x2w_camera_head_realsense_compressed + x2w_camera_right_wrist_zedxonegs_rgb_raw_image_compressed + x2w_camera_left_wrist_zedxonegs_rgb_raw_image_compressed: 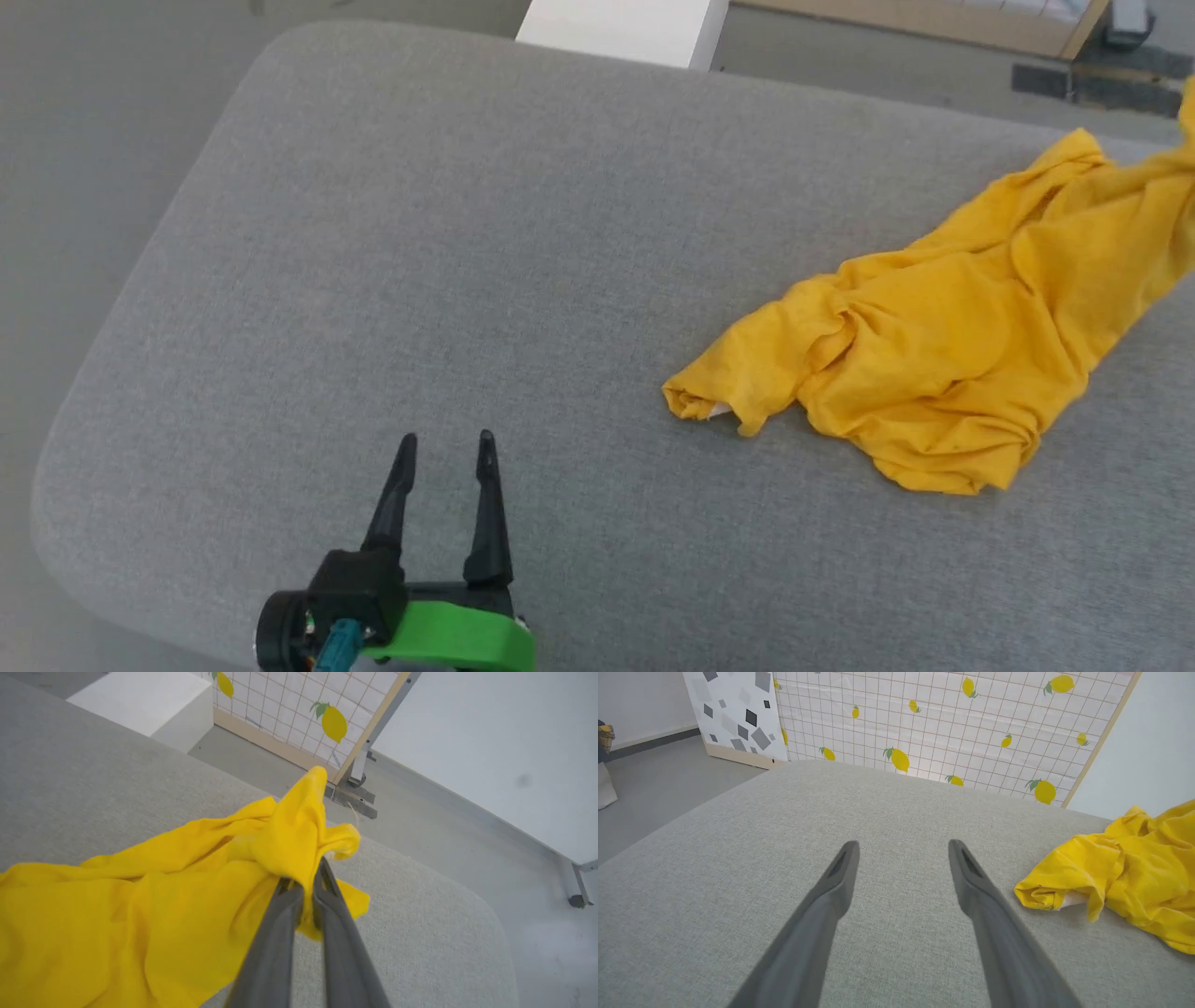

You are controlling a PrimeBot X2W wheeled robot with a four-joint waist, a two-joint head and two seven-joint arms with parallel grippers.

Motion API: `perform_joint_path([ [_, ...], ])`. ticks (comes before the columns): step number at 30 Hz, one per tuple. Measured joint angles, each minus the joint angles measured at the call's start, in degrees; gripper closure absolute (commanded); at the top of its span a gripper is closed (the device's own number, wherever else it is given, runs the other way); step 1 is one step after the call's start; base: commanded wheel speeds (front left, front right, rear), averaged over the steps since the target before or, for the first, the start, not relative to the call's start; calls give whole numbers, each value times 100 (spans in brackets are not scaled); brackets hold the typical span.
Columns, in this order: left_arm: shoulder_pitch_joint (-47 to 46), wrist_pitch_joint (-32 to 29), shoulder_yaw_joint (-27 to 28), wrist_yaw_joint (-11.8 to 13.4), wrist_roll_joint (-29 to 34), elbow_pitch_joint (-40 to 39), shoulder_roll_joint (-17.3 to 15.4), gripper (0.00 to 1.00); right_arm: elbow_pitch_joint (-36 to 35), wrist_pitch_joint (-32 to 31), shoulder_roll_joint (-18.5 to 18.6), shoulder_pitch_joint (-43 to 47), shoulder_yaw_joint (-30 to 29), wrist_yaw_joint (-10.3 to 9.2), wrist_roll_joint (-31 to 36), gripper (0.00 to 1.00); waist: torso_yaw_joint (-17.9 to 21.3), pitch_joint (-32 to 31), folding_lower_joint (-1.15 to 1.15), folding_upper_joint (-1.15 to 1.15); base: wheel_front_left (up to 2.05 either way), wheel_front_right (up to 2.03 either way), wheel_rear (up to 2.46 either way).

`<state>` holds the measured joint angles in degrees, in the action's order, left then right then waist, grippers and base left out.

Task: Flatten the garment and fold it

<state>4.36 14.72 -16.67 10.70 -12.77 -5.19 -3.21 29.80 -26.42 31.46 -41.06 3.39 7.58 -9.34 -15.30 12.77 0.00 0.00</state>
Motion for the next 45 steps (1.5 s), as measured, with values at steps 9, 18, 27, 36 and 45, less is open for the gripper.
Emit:
perform_joint_path([
  [9, -335, 0, -271, 151, -76, 87, 5, 0, 560, 567, -389, 29, -344, 0, 210, 0, -105, 325, -1, 0, 0, 0, 0],
  [18, -326, 1, -94, 178, -64, 126, 8, 0, -731, 834, -538, 416, 30, -1, -609, 0, 89, 61, -1, 0, 0, 0, 0],
  [27, -174, 1, 45, 101, -42, 101, 8, 0, -2576, -163, -559, 2237, 419, -1, -1301, 0, 327, -210, 0, 0, 0, 0, 0],
  [36, -170, 1, 52, 68, -53, 67, 9, 0, -2622, -438, -402, 3091, 873, -1, -1217, 0, 202, -110, 0, 0, 0, 0, 0],
  [45, -171, 0, 29, 70, -77, 98, 10, 0, -1675, -118, -438, 2695, 1201, 1, -883, 100, 143, -107, -1, 0, 0, 0, 0],
])
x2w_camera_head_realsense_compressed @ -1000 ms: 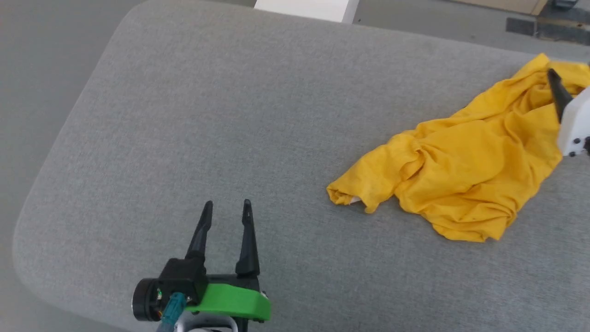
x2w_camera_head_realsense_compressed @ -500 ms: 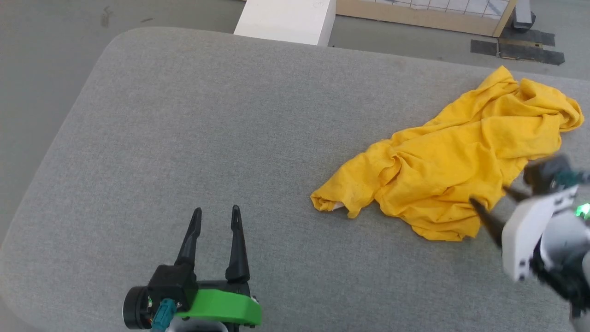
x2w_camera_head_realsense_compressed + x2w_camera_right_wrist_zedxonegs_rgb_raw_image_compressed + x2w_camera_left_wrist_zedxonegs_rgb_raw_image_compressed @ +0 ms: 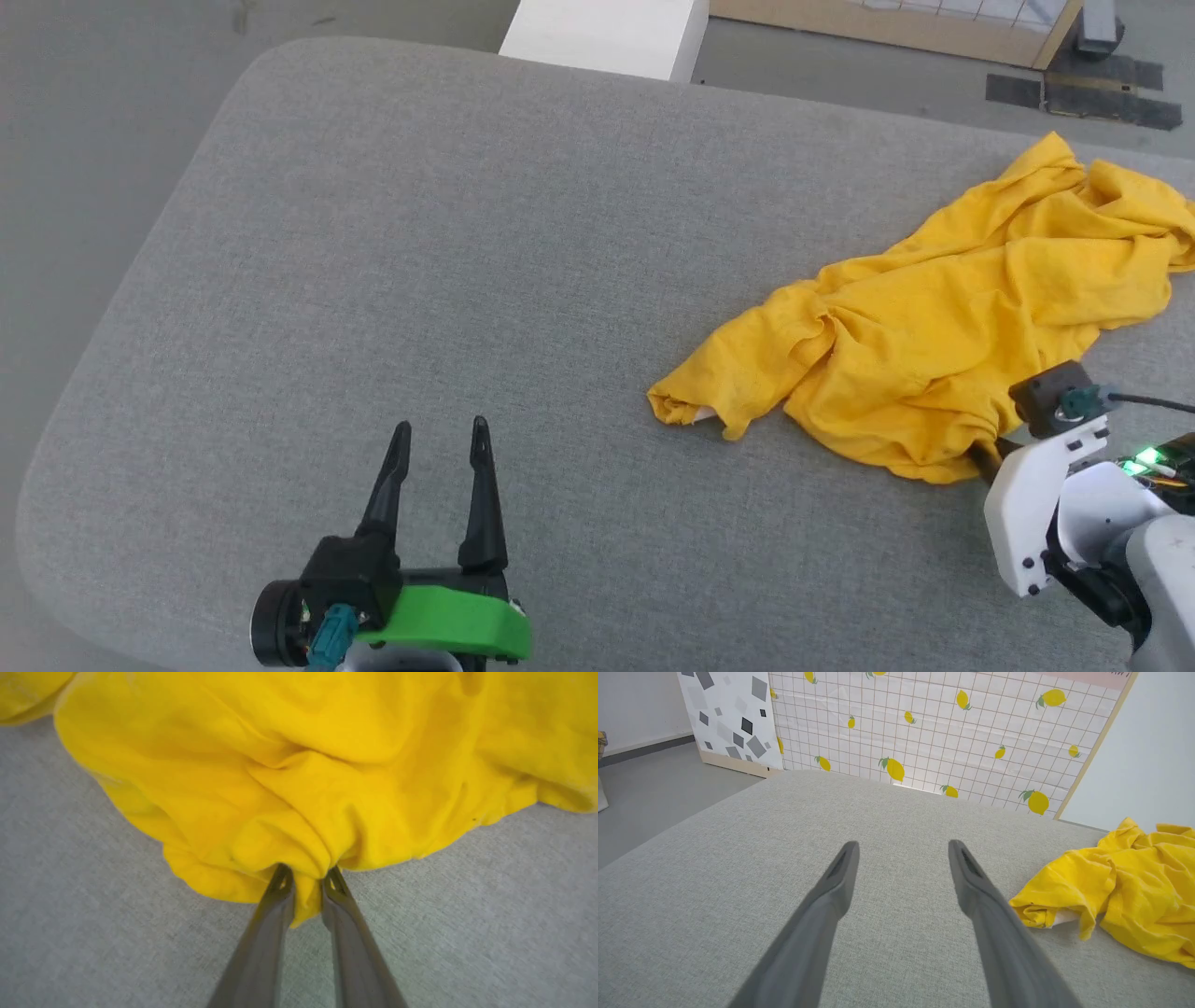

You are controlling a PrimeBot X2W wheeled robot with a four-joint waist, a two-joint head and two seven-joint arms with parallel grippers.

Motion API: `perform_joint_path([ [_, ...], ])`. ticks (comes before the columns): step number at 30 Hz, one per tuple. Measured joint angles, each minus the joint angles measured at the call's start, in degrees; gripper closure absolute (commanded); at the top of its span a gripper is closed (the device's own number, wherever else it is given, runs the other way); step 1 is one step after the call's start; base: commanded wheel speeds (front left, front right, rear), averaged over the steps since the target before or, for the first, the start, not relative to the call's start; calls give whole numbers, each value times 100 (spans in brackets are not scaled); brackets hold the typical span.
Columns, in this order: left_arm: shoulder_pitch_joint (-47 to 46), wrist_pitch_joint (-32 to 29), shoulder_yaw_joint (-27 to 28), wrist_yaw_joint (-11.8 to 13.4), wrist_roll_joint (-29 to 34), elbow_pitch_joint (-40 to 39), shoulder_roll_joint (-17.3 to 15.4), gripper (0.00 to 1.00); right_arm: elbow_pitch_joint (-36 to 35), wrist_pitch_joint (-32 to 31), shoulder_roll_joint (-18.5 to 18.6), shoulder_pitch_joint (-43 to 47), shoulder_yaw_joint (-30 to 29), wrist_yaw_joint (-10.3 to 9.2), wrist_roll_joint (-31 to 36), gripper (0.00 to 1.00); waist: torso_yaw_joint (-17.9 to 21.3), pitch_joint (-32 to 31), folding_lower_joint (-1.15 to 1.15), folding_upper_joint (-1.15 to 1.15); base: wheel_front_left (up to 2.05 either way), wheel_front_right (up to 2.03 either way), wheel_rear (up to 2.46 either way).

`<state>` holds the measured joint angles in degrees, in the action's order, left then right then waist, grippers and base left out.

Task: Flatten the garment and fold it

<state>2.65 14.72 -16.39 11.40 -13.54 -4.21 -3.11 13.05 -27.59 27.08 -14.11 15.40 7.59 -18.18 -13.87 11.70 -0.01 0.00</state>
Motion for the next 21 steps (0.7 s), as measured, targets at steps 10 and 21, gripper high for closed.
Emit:
perform_joint_path([
  [10, 79, 0, 57, -34, 1, 32, 1, 0, -737, 140, 116, -74, -1228, 0, -289, 100, 244, -231, 0, 0, 0, 0, 0],
  [21, 127, 1, 54, -134, 0, 159, 5, 0, -1623, -926, -399, 2936, -4206, -1, 265, 100, 489, -300, 0, 0, 0, 0, 0],
])
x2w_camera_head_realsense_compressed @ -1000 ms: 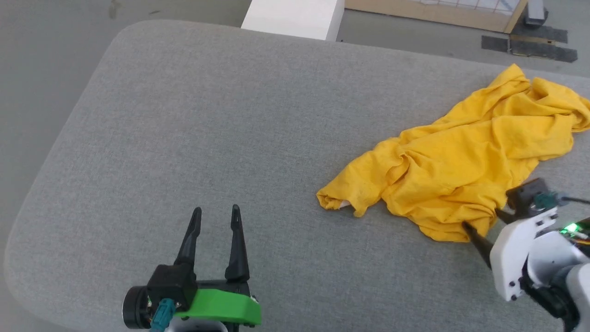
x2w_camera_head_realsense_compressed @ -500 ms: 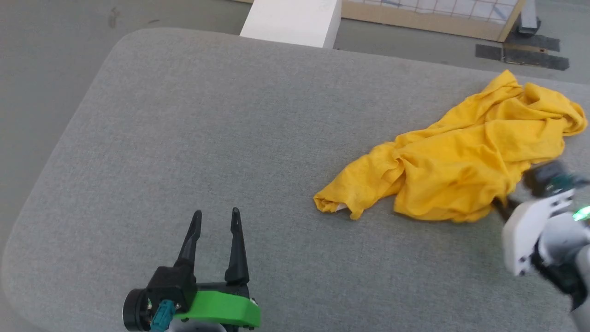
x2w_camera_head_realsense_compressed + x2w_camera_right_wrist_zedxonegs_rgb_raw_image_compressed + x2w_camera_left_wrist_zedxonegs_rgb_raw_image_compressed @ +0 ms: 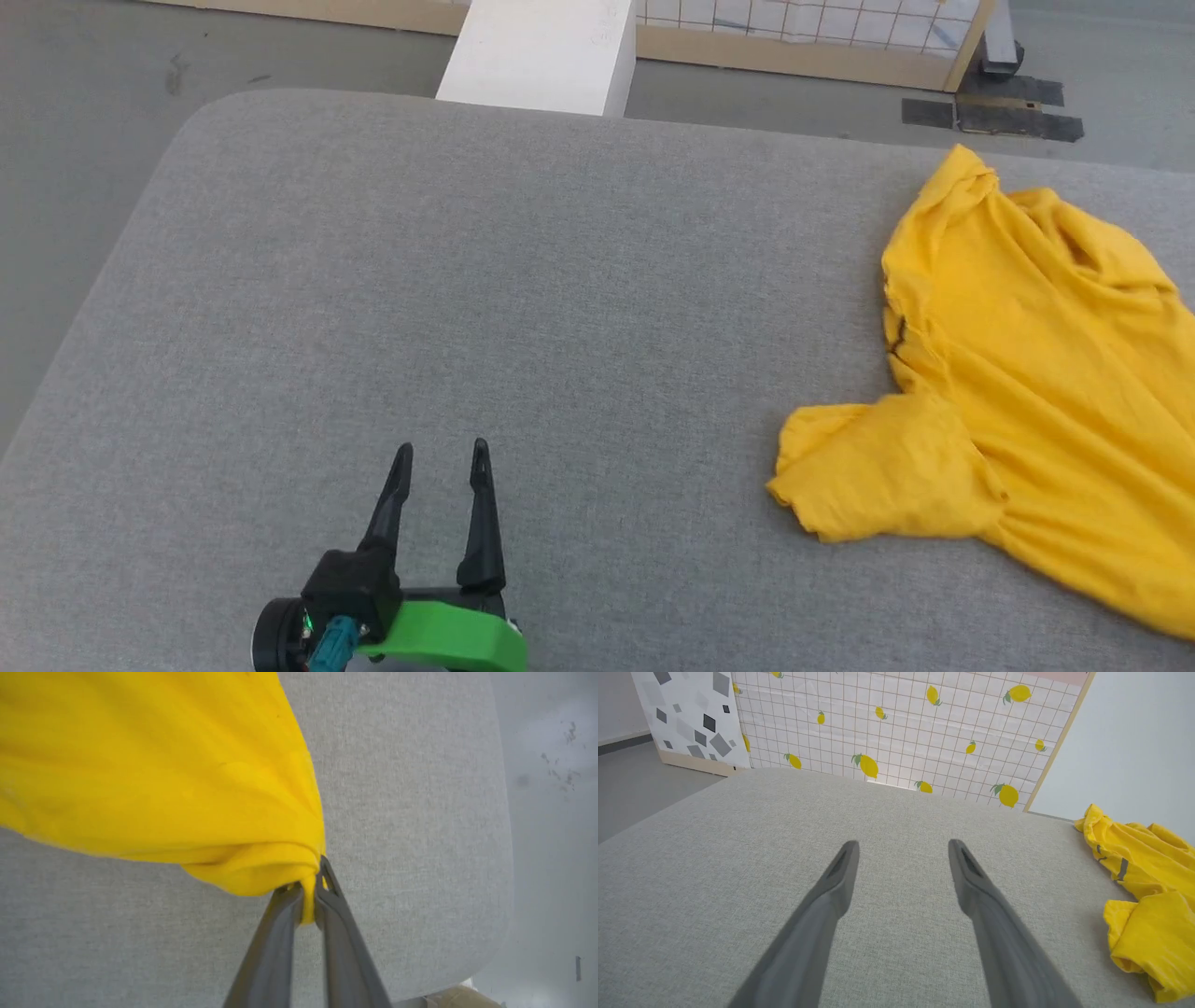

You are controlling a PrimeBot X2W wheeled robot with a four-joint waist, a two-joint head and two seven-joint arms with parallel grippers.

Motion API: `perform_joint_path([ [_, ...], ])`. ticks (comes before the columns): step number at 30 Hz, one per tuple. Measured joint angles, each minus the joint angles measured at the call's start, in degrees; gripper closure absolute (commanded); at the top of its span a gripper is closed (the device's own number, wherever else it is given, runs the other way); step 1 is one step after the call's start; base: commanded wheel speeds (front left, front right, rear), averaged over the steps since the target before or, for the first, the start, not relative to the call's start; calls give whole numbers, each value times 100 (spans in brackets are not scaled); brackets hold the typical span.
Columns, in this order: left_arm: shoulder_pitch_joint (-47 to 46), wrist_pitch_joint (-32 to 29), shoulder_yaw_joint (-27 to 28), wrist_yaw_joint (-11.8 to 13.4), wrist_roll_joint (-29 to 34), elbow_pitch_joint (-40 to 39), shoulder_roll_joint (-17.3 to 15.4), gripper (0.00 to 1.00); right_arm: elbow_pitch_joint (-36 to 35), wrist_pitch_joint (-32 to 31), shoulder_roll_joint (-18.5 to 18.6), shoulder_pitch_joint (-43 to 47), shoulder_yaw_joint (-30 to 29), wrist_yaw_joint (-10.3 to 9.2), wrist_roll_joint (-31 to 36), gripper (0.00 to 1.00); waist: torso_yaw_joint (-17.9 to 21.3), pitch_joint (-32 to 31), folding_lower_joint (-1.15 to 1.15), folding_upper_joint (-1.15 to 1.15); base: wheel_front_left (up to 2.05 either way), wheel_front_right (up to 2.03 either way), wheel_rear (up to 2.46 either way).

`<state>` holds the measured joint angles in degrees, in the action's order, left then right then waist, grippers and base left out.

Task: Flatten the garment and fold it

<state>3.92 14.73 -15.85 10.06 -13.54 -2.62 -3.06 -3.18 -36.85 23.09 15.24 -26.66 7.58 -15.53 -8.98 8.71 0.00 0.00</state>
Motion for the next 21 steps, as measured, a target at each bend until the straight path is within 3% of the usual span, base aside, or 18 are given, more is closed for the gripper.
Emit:
perform_joint_path([
  [1, 7, 0, 2, 0, 0, 8, 0, 0, 32, 44, -192, 110, -109, 0, 57, 100, 11, -3, 0, 0, 0, 0, 0],
  [2, 9, 0, 2, -1, -1, 14, 0, 0, 71, 90, -343, 179, -140, 0, 143, 85, 24, -7, 0, 0, 0, 0, 0],
  [3, 9, 0, 1, -12, -1, 21, 0, 0, 98, 142, -432, 215, -142, 1, 205, 0, 36, -10, 0, 0, 0, 0, 0],
  [7, 8, -1, 5, -37, -1, 41, 0, 0, 101, 733, -701, 110, -202, 0, 460, 0, 97, -20, 0, 0, 0, 0, 0],
  [11, 8, -1, 35, -42, -1, 51, 0, 0, -492, 1120, -817, -421, 59, 0, 312, 0, 152, -35, 0, 0, 0, 0, 0],
  [16, 7, 0, 37, -41, -1, 44, 1, 0, -1190, 969, -648, -976, 985, 1, 19, 0, 197, -28, 0, 0, 0, 0, 0],
  [17, 6, 0, 29, -41, -5, 41, 1, 0, -1201, 882, -610, -1029, 1146, 1, -36, 0, 195, -17, 0, 0, 0, 0, 0],
  [18, -21, -1, -15, -41, -19, 32, 1, 0, -1090, 611, -447, -1179, 1716, 1, -172, 0, 163, 42, 0, 0, 0, 0, 0],
  [21, -56, 0, -47, -38, -51, 23, 2, 0, -812, 407, -337, -1328, 2154, 0, -312, 0, 112, 128, 0, 0, 0, 0, 0],
])
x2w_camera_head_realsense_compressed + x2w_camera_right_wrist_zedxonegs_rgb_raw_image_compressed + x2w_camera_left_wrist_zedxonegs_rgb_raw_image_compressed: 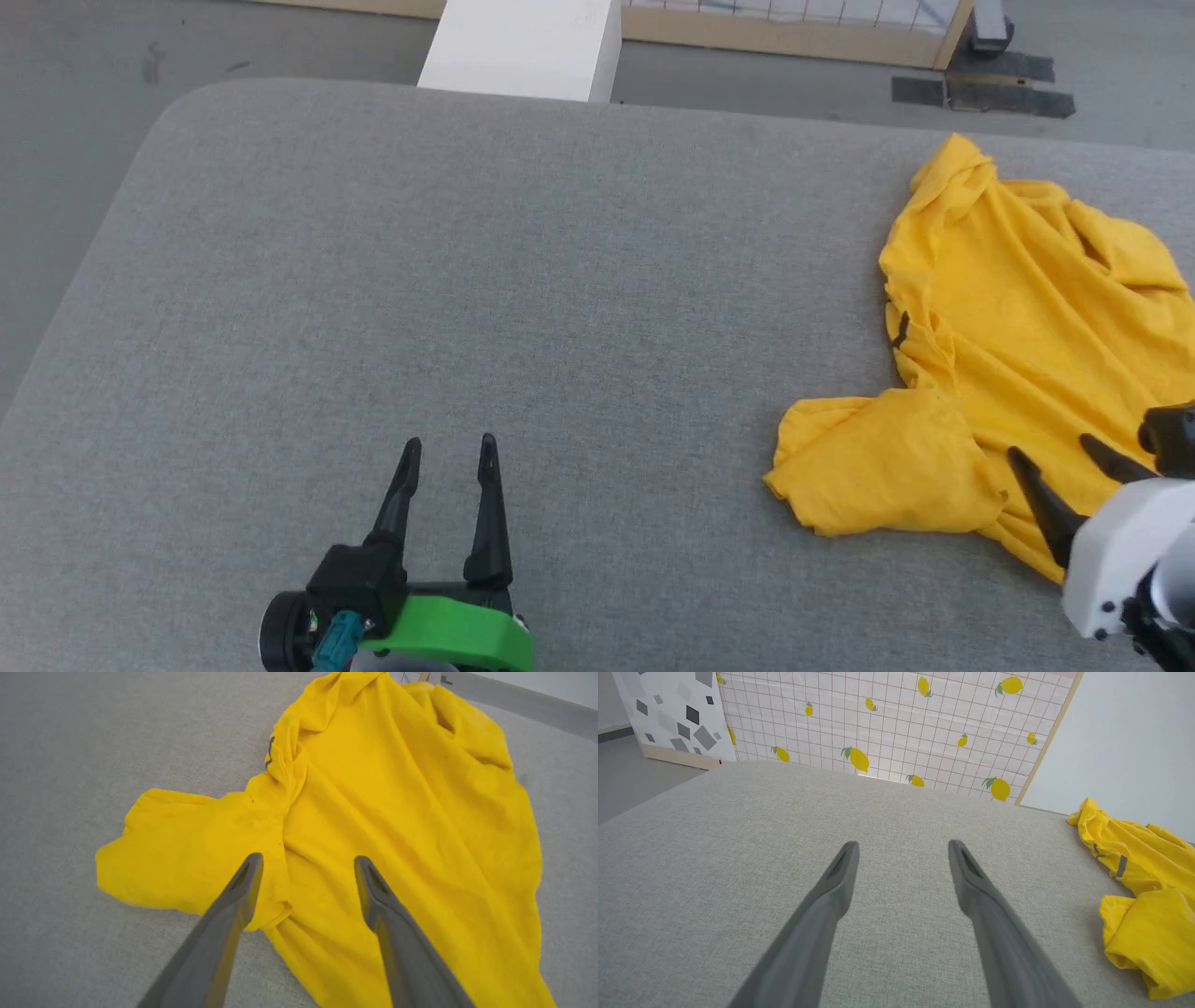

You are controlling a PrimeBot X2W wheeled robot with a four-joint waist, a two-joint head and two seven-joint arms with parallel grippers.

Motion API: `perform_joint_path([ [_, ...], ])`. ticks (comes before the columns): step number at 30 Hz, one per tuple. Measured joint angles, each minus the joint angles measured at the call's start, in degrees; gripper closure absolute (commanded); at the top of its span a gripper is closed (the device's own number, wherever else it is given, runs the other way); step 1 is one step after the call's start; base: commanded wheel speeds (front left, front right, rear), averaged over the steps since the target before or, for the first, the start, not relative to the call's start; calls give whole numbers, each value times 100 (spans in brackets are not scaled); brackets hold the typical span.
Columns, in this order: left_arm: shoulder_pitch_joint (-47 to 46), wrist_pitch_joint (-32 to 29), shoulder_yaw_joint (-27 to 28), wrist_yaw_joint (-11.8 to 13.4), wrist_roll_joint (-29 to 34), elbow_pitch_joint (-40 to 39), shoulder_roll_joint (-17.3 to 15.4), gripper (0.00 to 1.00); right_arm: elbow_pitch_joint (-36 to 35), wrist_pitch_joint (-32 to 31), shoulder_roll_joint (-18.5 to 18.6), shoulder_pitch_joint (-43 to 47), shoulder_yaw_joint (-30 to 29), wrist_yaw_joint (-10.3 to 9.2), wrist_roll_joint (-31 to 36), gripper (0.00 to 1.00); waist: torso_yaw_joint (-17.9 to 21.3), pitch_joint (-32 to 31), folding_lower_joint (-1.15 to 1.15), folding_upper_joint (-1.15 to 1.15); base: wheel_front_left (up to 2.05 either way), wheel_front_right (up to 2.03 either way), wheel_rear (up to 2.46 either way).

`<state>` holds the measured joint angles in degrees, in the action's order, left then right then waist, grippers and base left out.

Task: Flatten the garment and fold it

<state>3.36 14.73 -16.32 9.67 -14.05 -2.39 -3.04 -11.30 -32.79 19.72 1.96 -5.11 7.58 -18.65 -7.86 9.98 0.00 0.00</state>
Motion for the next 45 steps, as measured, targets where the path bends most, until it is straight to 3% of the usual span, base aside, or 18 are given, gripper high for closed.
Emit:
perform_joint_path([
  [7, -92, 0, -79, 52, -32, -9, 0, 0, 795, -47, 241, -308, 549, 0, -123, 0, -168, 228, 0, 0, 0, 0, 0],
  [8, -107, 0, -85, 54, -44, -11, 0, 0, 902, -49, 244, -339, 597, 0, -146, 9, -196, 254, 0, 0, 0, 0, 0],
  [9, -114, 0, -87, 54, -53, -11, 0, 0, 996, -51, 261, -353, 658, 0, -163, 63, -224, 275, 0, 0, 0, 0, 0],
  [11, -115, 0, -89, 55, -58, -10, 0, 0, 1131, -34, 246, -387, 672, 0, -192, 100, -261, 303, 0, 0, 0, 0, 0],
  [17, -117, 0, -76, 97, -60, -2, 0, 0, 1124, 129, 246, -588, 634, 0, -212, 100, -276, 255, 0, 0, 0, 0, 0],
  [23, -115, 0, -33, 96, -66, 2, 0, 0, 611, 111, 367, -968, 701, 0, -369, 100, -237, 109, 0, 0, 0, 0, 0],
  [29, -116, 0, -41, 89, -82, 15, 0, 0, 415, -177, 435, -2065, 1700, 0, -490, 100, -217, 94, 0, 0, 0, 0, 0],
  [36, -196, 0, -219, 63, -209, 137, 0, 0, 1569, -92, -411, -3159, 3470, 0, -510, 100, -308, 182, 0, 0, 0, 0, 0],
  [42, -233, -1, -343, 64, -270, 240, 0, 0, 3003, 555, -1266, -3315, 4343, 0, -560, 100, -515, 213, 0, 0, 0, 0, 0],
  [43, -233, 0, -350, 64, -275, 253, 1, 0, 3195, 651, -1330, -3314, 4381, 0, -570, 93, -545, 213, 0, 0, 0, 0, 0],
  [44, -232, -1, -361, 64, -286, 265, 1, 0, 3388, 755, -1369, -3318, 4455, -1, -561, 0, -578, 209, 0, 0, 0, 0, 0],
  [45, -232, 0, -359, 64, -287, 279, 1, 0, 3573, 847, -1371, -3337, 4550, -1, -547, 0, -606, 202, 0, 0, 0, 0, 0],
])
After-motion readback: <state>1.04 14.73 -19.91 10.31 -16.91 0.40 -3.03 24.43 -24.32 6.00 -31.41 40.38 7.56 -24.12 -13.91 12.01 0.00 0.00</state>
